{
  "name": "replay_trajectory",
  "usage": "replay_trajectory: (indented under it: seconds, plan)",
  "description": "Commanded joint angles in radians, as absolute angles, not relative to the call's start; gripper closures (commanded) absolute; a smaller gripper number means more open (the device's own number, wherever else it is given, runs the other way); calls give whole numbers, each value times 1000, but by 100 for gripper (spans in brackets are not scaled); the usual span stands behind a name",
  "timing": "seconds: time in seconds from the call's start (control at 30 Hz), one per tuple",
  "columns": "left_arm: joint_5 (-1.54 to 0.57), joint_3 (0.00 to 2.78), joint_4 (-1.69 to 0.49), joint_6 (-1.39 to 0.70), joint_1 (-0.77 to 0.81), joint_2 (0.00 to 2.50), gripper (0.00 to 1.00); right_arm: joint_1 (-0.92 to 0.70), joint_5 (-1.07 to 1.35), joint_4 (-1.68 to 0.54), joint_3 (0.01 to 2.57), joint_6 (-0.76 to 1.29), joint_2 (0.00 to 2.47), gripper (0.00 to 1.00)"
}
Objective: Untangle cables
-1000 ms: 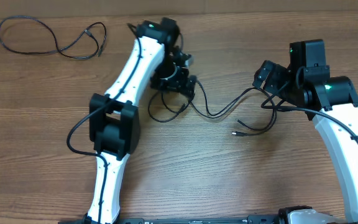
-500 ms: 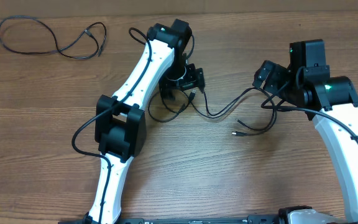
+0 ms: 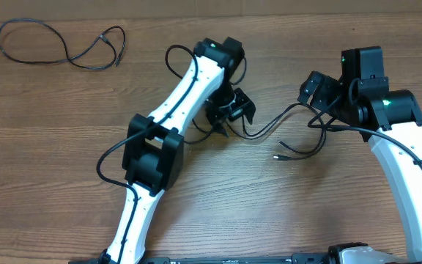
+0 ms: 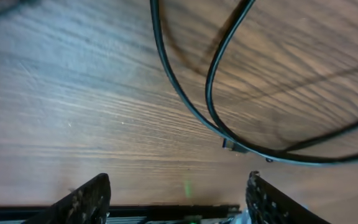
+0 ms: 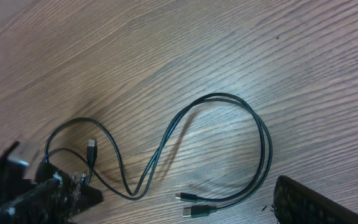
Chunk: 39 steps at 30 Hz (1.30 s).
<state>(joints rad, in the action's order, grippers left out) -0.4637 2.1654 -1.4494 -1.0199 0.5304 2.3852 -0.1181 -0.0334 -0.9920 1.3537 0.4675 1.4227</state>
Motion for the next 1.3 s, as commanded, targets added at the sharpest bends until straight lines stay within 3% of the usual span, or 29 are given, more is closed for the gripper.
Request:
replay_trajectory:
  seconds: [0.0, 0.17, 0.43, 0.63, 0.77, 1.03, 1.27]
  plan:
    - [-437, 2146, -1431, -1169, 598, 2402, 32, -116, -44, -990, 1355, 464, 1421, 0]
    - [-375, 2145, -1404, -1293, 653, 2402, 33, -116, -44, -990, 1355, 464, 1421, 0]
    - [-360, 2140, -1390, -1317, 659, 2402, 52, -116, -44, -990, 1355, 464, 1421, 0]
    - [-272, 2133, -1366, -1394, 664, 2402, 48, -116, -44, -990, 1355, 464, 1421, 0]
    - [-288, 2130, -1320, -1393, 659, 2402, 58, -116, -44, -990, 1355, 464, 1421, 0]
    - [-279, 2128, -1338, -1393, 694, 2402, 53, -116, -44, -990, 1355, 464, 1421, 0]
    - [-256, 2127, -1333, -1404, 694, 2402, 54, -116, -44, -990, 1355, 464, 1421, 0]
